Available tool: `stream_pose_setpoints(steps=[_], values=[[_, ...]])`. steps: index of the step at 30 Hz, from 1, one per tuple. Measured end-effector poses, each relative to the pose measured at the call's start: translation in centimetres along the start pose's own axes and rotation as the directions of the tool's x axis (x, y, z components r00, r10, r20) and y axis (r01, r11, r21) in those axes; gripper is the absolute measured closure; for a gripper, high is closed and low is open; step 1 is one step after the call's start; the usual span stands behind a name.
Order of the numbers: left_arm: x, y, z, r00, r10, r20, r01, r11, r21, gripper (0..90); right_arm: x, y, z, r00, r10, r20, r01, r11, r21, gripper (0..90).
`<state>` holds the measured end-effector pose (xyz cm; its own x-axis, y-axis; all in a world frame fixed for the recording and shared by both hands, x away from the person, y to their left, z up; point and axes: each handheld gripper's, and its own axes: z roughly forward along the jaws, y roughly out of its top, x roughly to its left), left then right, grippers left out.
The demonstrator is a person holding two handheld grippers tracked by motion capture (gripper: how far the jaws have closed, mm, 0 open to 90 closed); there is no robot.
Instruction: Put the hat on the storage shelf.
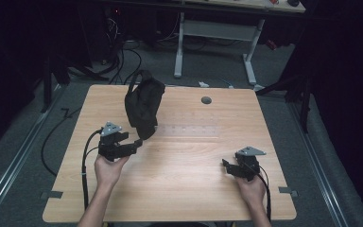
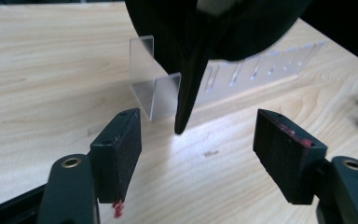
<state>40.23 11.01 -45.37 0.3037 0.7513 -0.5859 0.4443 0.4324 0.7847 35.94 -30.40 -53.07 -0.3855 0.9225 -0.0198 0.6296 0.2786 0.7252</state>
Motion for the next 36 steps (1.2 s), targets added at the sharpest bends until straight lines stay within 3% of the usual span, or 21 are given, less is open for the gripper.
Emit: stream_pose_setpoints(steps=[16,23,29,32,36], values=[[1.3,-1.9,-2.1,0.999,-0.045,-0.01,0.045,0.9989,0.014,32.1,0.0,0.0,0.0,1.0,0.001,0.001,-0.001,1.0,0.0,35.3],[1.9,-3.2,-2.4,0.9988,-0.041,-0.028,0.042,0.9988,0.026,31.8,0.0,0.0,0.0,1.0,0.001,0.001,-0.001,1.0,0.0,35.2],[2.9,-4.9,-2.3,0.9969,-0.017,-0.077,0.021,0.9988,0.045,31.4,0.0,0.0,0.0,1.0,0.001,0.001,-0.001,1.0,0.0,35.3],[3.5,-5.9,-2.1,0.9939,0.013,-0.11,-0.007,0.9981,0.061,31.4,0.0,0.0,0.0,1.0,0.001,0.001,-0.001,1.0,0.0,35.3],[4.4,-6.8,-1.9,0.989,0.022,-0.146,-0.011,0.9972,0.073,31.3,0.0,0.0,0.0,1.0,0.001,0.001,-0.001,1.0,0.0,35.3]])
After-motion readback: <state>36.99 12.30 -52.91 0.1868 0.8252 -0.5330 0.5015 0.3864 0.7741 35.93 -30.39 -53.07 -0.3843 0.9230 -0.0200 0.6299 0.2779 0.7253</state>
